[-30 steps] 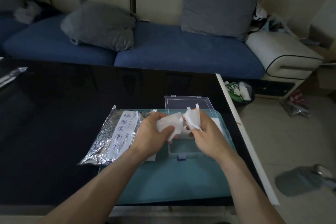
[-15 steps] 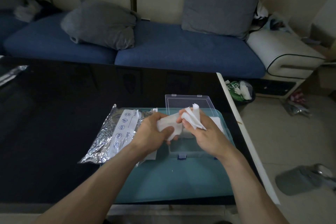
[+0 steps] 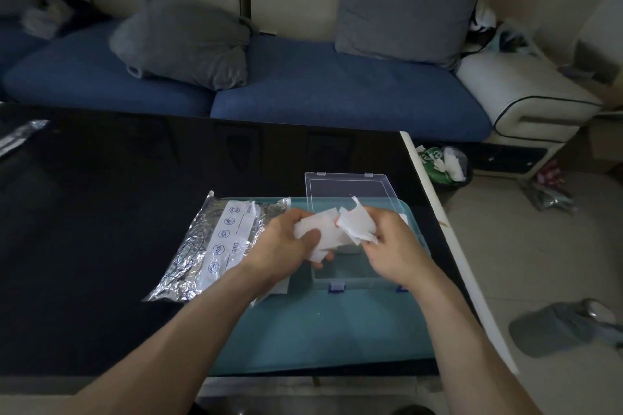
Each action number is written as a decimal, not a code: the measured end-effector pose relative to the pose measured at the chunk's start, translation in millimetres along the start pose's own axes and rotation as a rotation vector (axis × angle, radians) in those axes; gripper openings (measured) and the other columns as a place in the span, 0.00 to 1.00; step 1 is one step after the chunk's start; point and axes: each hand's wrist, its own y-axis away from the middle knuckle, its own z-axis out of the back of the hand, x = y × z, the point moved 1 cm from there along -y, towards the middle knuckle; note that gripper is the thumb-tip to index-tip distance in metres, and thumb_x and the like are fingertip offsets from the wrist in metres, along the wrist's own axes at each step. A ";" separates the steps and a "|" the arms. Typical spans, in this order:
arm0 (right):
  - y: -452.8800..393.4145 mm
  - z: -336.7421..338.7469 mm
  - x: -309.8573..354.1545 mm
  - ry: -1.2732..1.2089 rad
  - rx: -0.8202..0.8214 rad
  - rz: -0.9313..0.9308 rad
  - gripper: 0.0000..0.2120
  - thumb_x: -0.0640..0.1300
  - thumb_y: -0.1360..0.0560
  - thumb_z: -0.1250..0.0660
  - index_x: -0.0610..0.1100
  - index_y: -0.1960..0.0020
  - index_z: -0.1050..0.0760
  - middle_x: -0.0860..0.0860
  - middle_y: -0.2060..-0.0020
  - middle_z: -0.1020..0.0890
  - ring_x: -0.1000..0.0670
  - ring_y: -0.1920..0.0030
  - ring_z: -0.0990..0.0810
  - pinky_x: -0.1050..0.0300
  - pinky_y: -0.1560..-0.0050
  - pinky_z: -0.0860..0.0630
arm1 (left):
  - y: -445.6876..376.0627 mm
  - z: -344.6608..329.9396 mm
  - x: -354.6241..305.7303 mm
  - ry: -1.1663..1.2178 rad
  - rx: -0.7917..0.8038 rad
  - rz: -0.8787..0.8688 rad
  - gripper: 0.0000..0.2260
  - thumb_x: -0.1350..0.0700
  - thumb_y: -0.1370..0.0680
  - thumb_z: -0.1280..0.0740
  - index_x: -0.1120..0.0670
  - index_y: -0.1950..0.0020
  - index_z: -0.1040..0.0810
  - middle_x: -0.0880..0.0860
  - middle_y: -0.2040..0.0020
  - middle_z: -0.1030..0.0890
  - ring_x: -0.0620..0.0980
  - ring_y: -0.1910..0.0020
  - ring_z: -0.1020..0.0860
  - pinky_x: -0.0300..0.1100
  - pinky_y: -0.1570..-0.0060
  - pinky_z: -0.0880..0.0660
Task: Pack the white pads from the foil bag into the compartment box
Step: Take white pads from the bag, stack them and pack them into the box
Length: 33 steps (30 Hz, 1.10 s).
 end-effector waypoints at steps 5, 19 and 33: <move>1.3 -0.8 -0.2 0.031 0.012 0.038 0.13 0.32 0.23 0.34 0.44 0.43 0.18 0.50 0.53 0.16 0.56 0.53 0.20 0.66 0.55 0.26 | 2.4 -8.0 -5.4 0.172 0.120 0.068 0.10 0.57 0.15 0.42 0.64 0.41 0.27 0.63 0.56 0.18 0.60 0.59 0.17 0.47 0.66 0.20; 7.7 -5.6 3.3 0.245 0.255 -0.288 0.07 0.44 0.19 0.40 0.48 0.48 0.24 0.50 0.59 0.20 0.48 0.60 0.21 0.55 0.63 0.30 | 3.9 -3.6 -4.4 -0.223 -0.084 -0.142 0.17 0.67 0.21 0.43 0.48 0.56 0.22 0.59 0.64 0.16 0.53 0.74 0.23 0.49 0.68 0.24; 5.2 -9.8 -0.9 0.307 0.347 -0.372 0.10 0.39 0.25 0.41 0.49 0.48 0.25 0.50 0.57 0.20 0.48 0.57 0.21 0.51 0.57 0.24 | 10.7 -9.4 -5.0 -0.540 0.093 -0.442 0.08 0.53 0.29 0.23 0.47 0.53 0.18 0.42 0.56 0.22 0.33 0.57 0.23 0.26 0.59 0.32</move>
